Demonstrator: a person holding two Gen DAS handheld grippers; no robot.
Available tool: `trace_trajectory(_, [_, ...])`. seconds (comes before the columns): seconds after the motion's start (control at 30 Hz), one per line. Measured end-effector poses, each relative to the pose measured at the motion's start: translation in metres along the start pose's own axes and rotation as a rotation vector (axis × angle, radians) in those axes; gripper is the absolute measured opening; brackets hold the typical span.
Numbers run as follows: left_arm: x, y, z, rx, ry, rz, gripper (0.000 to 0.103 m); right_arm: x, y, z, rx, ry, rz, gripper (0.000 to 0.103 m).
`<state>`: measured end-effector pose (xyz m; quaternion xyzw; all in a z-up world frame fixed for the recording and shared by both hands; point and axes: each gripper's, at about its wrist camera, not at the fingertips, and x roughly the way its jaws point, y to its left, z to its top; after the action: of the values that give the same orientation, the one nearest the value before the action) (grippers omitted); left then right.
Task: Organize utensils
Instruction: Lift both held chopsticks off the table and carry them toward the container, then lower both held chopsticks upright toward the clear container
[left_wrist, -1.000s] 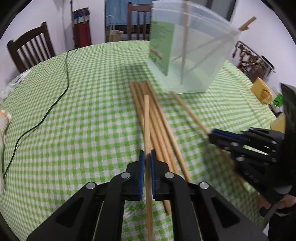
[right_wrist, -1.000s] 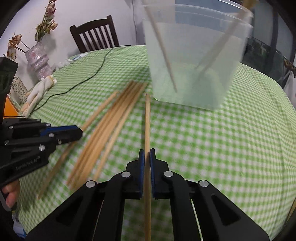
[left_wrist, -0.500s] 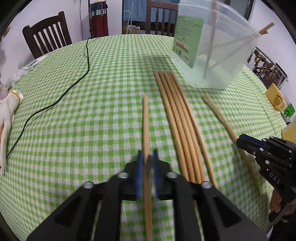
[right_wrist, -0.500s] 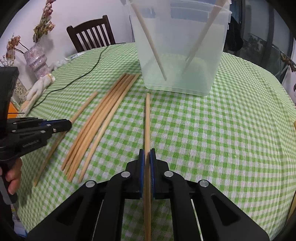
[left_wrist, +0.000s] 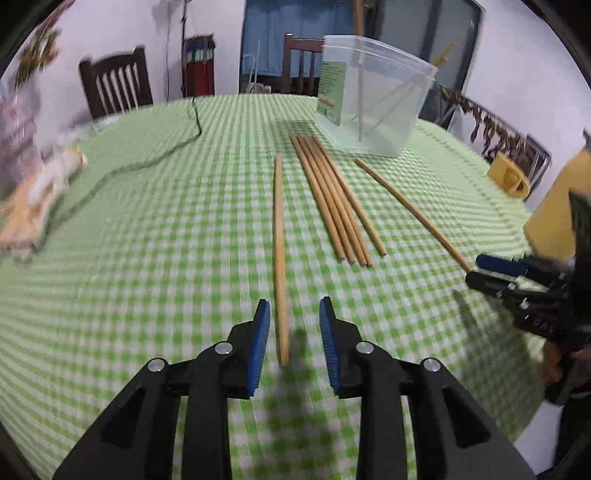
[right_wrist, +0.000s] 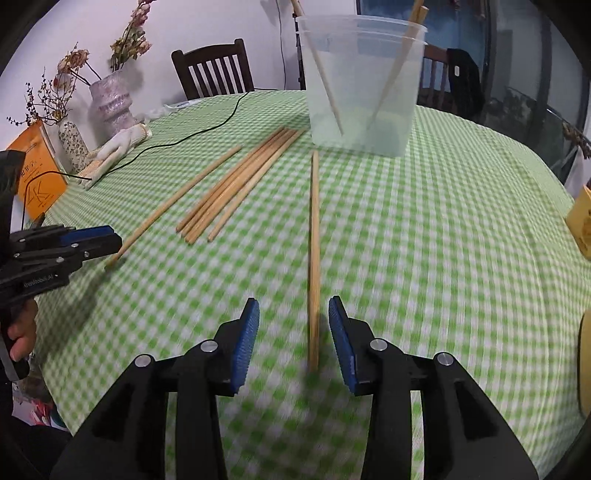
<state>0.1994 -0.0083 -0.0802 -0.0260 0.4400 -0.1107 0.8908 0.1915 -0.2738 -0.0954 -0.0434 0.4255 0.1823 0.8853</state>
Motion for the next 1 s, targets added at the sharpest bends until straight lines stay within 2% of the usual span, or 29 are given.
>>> trace_trajectory(0.1, [0.0,0.004,-0.007,-0.014,0.019,-0.001,0.025,0.001,-0.002,-0.004,0.006,-0.004,-0.034,0.038])
trace_trajectory(0.23, [-0.002,-0.006,-0.014,0.027,0.03,-0.019,0.025,-0.005,0.002,-0.013,-0.012,-0.005,-0.044,0.037])
trace_trajectory(0.3, [0.001,-0.011,-0.017,0.049,0.021,0.008,0.024,-0.006,0.003,-0.015,-0.022,-0.01,-0.051,0.029])
trace_trajectory(0.37, [0.004,-0.013,-0.017,0.063,0.016,0.028,0.016,-0.007,0.003,-0.015,-0.026,-0.014,-0.048,0.021])
trace_trajectory(0.43, [0.006,-0.014,-0.015,0.059,0.018,0.046,0.002,-0.007,0.004,-0.016,-0.024,-0.014,-0.042,0.016])
trace_trajectory(0.47, [0.007,-0.01,-0.014,0.043,0.023,0.053,0.002,-0.007,0.004,-0.016,-0.018,-0.014,-0.049,0.005])
trace_trajectory(0.53, [0.004,-0.005,-0.01,0.01,0.031,0.036,0.002,-0.008,0.0,-0.016,-0.008,-0.012,-0.058,0.005])
trace_trajectory(0.67, [-0.023,-0.003,0.002,0.021,-0.066,0.047,0.002,-0.027,-0.004,-0.008,0.003,-0.068,-0.084,0.004])
trace_trajectory(0.77, [-0.045,-0.005,0.02,0.03,-0.145,0.06,0.002,-0.051,-0.007,0.005,0.01,-0.142,-0.104,0.004])
trace_trajectory(1.0, [-0.1,-0.018,0.06,0.062,-0.315,0.039,0.001,-0.101,-0.007,0.031,-0.017,-0.285,-0.122,0.004])
